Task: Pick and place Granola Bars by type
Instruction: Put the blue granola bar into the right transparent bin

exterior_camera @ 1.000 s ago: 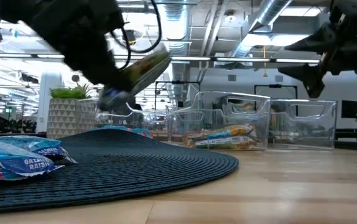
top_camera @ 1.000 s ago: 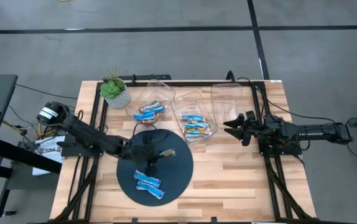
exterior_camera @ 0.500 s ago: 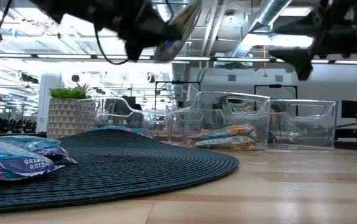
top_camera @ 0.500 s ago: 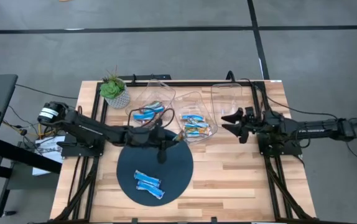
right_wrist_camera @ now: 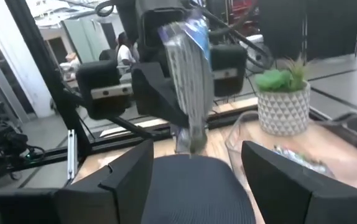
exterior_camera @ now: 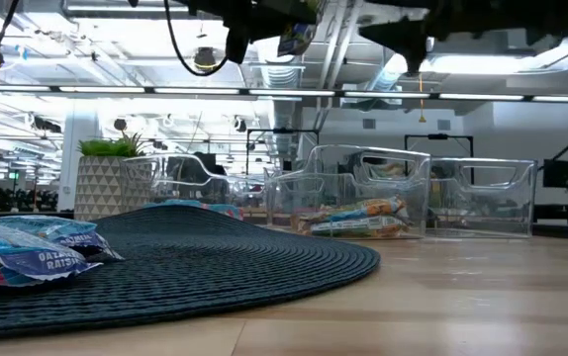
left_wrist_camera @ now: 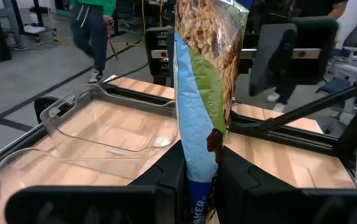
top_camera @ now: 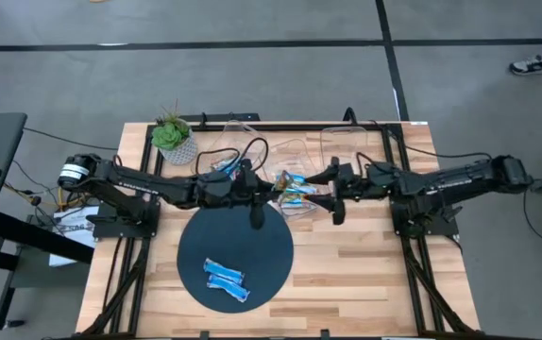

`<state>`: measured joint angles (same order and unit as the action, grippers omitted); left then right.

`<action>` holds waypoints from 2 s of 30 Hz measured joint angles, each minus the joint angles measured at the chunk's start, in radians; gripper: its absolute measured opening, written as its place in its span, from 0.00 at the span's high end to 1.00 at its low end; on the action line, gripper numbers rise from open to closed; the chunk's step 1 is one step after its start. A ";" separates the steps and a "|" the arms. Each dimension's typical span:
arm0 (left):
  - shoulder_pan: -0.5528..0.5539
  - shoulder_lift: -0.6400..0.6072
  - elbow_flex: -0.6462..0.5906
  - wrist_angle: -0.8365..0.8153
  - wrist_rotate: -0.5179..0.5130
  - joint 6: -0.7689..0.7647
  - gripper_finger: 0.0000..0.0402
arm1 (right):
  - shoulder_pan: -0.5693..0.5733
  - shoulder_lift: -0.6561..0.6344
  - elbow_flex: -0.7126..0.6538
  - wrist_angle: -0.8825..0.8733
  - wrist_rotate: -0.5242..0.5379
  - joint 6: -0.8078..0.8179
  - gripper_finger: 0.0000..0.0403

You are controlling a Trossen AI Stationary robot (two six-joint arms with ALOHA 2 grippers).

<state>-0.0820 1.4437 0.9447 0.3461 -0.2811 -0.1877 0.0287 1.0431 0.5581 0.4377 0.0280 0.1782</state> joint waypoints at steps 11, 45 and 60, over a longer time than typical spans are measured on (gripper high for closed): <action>0.005 0.000 0.001 0.010 0.007 -0.011 0.87 | -0.002 0.180 0.185 0.021 -0.008 -0.058 0.41; 0.005 0.000 0.001 0.008 0.019 0.054 0.80 | -0.015 0.304 0.305 0.003 -0.029 -0.083 0.84; 0.070 0.000 0.001 -0.130 0.060 0.011 0.33 | -0.115 0.268 0.305 -0.326 -0.020 -0.082 0.84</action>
<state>-0.0124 1.4441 0.9455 0.2164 -0.2207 -0.1772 -0.0866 1.3109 0.8628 0.1115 0.0085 0.0966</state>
